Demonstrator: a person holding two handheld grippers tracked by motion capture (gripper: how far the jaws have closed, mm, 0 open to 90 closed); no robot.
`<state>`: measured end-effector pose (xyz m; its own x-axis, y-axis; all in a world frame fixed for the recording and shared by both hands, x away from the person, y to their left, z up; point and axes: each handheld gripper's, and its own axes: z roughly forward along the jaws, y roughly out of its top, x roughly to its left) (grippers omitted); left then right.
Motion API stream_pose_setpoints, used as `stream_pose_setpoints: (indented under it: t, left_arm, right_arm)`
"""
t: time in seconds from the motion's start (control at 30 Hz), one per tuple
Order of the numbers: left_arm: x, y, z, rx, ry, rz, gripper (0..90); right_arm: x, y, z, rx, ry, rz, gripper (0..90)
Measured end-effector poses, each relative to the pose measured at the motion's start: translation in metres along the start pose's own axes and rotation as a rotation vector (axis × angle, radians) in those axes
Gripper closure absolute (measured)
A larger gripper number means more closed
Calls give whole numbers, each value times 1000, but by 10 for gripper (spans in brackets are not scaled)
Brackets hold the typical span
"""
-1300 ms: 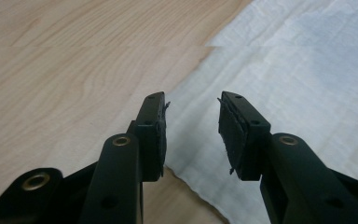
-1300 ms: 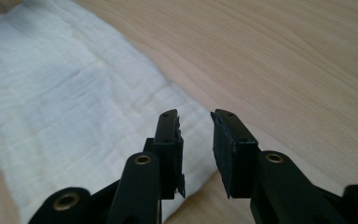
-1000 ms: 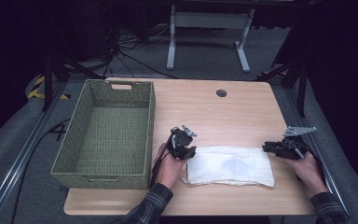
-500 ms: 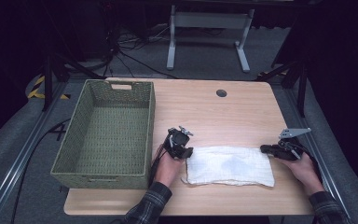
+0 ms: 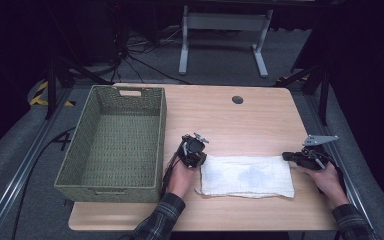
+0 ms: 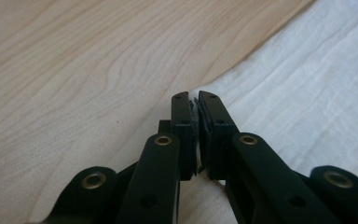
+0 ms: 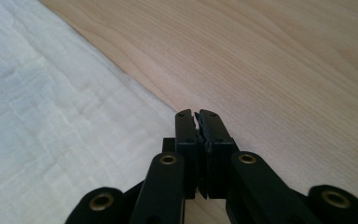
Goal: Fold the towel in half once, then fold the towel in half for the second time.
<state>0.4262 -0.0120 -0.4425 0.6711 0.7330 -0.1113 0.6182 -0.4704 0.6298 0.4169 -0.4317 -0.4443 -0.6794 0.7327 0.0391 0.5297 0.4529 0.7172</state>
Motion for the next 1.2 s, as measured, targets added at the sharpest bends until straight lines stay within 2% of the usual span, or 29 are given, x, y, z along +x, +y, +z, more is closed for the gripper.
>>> stream_pose_setpoints:
  t: [0.07,0.1,0.13,0.2,0.3,0.4,0.5,0.57,0.6,0.7,0.87,1.2]
  left_arm:
    - [0,3,0,-6,1,-11,855]
    - [2,5,-1,-21,8,5,855]
    - [3,8,-3,-27,11,3,855]
    - [4,13,-5,-47,11,-12,855]
    - [5,15,-8,-66,-5,-16,855]
    - [4,14,-11,-68,-11,-16,855]
    - [2,12,-13,-71,-9,1,855]
    - [0,10,-15,-72,-9,-6,855]
    - [0,8,-17,-73,-4,4,855]
    - [-3,4,-21,-75,-16,-2,855]
    - [-8,-3,-28,-83,-15,12,855]
    - [-19,-13,-42,-78,-7,57,856]
  right_arm:
    - [-4,4,-1,-11,-14,-4,872]
    - [-4,4,-1,-11,-14,-4,872]
    - [-5,6,-2,-16,-20,-2,873]
    - [-8,9,-3,-33,-32,-5,873]
    - [-10,12,-8,-60,-36,3,872]
    - [-9,11,-9,-62,-32,2,872]
    - [-7,11,-12,-69,-28,-1,873]
    - [-4,11,-14,-73,-29,-8,872]
    - [-3,10,-15,-74,-25,-8,872]
    - [3,8,-21,-81,-20,-15,872]
    - [11,2,-30,-95,-3,-18,872]
    - [25,-6,-42,-105,18,-32,872]
